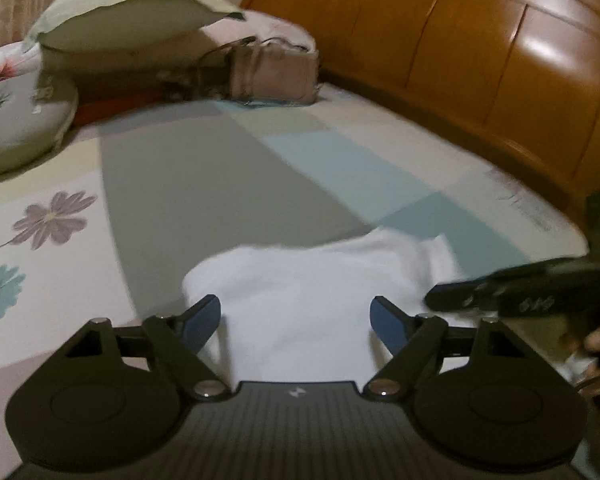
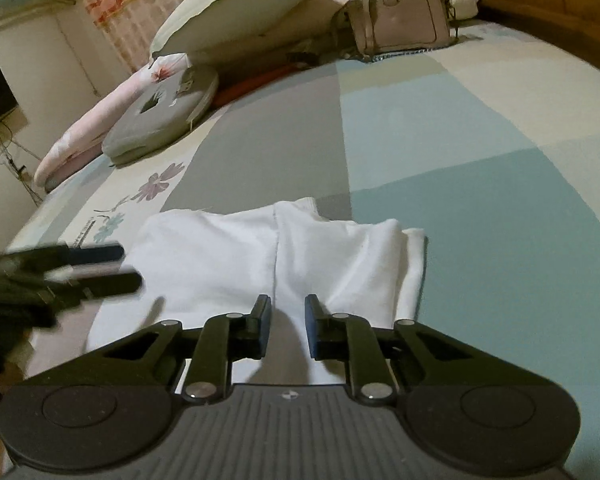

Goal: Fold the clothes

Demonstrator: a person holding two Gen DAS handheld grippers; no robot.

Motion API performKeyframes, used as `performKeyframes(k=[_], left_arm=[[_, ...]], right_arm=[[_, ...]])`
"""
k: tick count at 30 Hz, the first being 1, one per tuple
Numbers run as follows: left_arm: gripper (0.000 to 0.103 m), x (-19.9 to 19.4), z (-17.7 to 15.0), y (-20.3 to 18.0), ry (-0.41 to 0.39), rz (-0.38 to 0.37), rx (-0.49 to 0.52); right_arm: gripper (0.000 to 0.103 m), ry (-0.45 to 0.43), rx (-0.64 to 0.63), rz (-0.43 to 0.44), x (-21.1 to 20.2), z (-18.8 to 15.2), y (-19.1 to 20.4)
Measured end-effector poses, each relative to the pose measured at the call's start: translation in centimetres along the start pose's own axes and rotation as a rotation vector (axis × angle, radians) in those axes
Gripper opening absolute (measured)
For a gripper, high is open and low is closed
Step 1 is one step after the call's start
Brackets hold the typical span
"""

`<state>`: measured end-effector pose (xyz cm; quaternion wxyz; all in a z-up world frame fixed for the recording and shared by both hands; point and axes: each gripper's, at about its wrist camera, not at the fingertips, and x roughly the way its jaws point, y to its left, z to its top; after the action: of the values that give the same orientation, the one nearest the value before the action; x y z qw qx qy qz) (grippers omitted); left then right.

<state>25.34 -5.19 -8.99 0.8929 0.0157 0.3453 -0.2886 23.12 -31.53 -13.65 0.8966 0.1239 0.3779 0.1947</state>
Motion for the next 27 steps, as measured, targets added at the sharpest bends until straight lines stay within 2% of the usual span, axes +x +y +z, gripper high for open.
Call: performKeyframes(k=[1,4,7,8,9,11,16,19,21,24,27], left_arm=[[0.082,0.4,0.1,0.0,0.01,-0.019,0.006],[0.082,2.6,0.2,-0.3,0.056,-0.006,0.048],[0.085,4.2,0.7,0.1,0.088,0.024,0.03],[0.081,3.9,1.0,0.0,0.085,0.031,0.024],[0.081,3.3,1.4,-0.3,0.072,0.045,0.027],[0.082,1.5,1.6,-1.1,0.041,0.06,0.049],[0.084,-2.2,0.3,-3.3,0.037,0.057,0.064],[0.084,-2.7,-1.5,-4.4,0.07,0.002,-0.001],[0.084,-2.3,-3.0,-4.9,0.103,-0.039,-0.044],[0.084,-1.2,-4.5,-5.7,0.138,0.007,-0.023],[0.084,-2.5,-3.7,-6.8,0.132,0.018,-0.028]], right_arm=[[0.02,-0.003,-0.007,-0.007,0.0,0.0,0.2],[0.018,-0.015,-0.02,-0.055,-0.2,0.4,0.3],[0.02,-0.019,-0.032,-0.179,-0.6,1.1,0.1],[0.022,-0.027,-0.019,-0.181,-1.3,1.1,-0.1],[0.022,-0.039,-0.001,-0.172,-2.2,1.1,-0.2],[0.03,-0.057,-0.02,-0.16,-3.8,1.0,0.4],[0.046,-0.045,-0.141,-0.01,-6.1,-1.2,4.2],[0.047,0.026,-0.179,-0.04,-5.1,-3.7,5.0],[0.046,0.03,-0.159,-0.065,-5.4,-4.9,4.6],[0.047,-0.003,-0.139,-0.072,-7.4,-5.9,4.6],[0.054,-0.031,-0.168,-0.099,-9.4,-6.2,5.6]])
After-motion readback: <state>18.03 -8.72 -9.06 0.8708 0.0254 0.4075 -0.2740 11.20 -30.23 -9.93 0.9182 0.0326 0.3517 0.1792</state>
